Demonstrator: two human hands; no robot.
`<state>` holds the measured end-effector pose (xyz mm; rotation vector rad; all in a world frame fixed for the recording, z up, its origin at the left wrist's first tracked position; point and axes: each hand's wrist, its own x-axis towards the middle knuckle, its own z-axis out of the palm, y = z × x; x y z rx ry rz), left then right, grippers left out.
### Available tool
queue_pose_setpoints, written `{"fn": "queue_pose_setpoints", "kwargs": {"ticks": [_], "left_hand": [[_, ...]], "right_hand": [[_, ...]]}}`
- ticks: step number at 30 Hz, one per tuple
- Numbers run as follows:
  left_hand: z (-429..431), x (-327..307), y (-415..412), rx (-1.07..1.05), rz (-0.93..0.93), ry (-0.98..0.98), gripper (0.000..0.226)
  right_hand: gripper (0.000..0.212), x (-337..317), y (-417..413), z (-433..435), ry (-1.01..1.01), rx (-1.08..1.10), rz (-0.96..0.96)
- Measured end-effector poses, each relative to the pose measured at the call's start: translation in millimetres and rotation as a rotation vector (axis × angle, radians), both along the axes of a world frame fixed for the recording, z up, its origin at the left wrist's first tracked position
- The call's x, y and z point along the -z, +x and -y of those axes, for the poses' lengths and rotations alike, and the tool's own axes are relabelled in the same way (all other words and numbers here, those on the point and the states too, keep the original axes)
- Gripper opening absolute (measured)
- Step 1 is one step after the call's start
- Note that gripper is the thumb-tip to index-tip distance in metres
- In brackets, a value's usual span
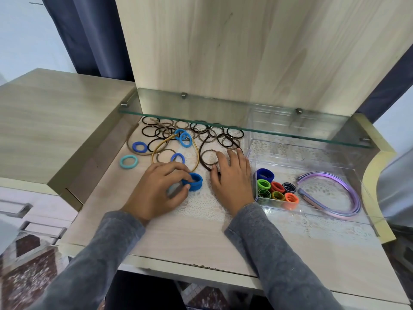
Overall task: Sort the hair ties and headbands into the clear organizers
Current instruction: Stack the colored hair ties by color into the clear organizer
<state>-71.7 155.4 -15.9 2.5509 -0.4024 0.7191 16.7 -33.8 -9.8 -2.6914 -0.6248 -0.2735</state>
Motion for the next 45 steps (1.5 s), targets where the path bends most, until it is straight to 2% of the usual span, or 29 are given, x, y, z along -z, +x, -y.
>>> {"fn": "queue_pose_setpoints", "kwargs": {"ticks": [19,27,31,35,40,45], "left_hand": [[0.7,1.3,-0.1,-0.042,-0.063,0.071,0.02],[2.4,-2.0,-2.0,-0.049,-0.078,0.058,0.025],[1.4,-1.7,-3.0,-0.132,-0.079,0.005,0.033],[0.7,1.8,2.1,-0.306,-0.165,-0.003,0.044],[2.8,2.4,7.4,-0.438,-0.382,-0.008,0.061],[2.2,3.8,9.9,-0.47,-0.458,0.065,0.068]], "right_hand": [[0.046,-2.5,-0.7,0.0,-0.034,-0.013,-0.008],[0.045,0.1,-1.2,-0.4,-0.012,-0.011,0.045],[0.047,-2.9,-3.9,0.3,0.088,-0.132,0.125],[0.047,-3.6,-5.5,4.0,0.2,-0.272,0.149],[0.047,-5.3,-7.4,6.6,0.305,-0.383,0.1],[0.044,-10.3,-12.1,10.5,0.235,-0.463,0.021]]}}
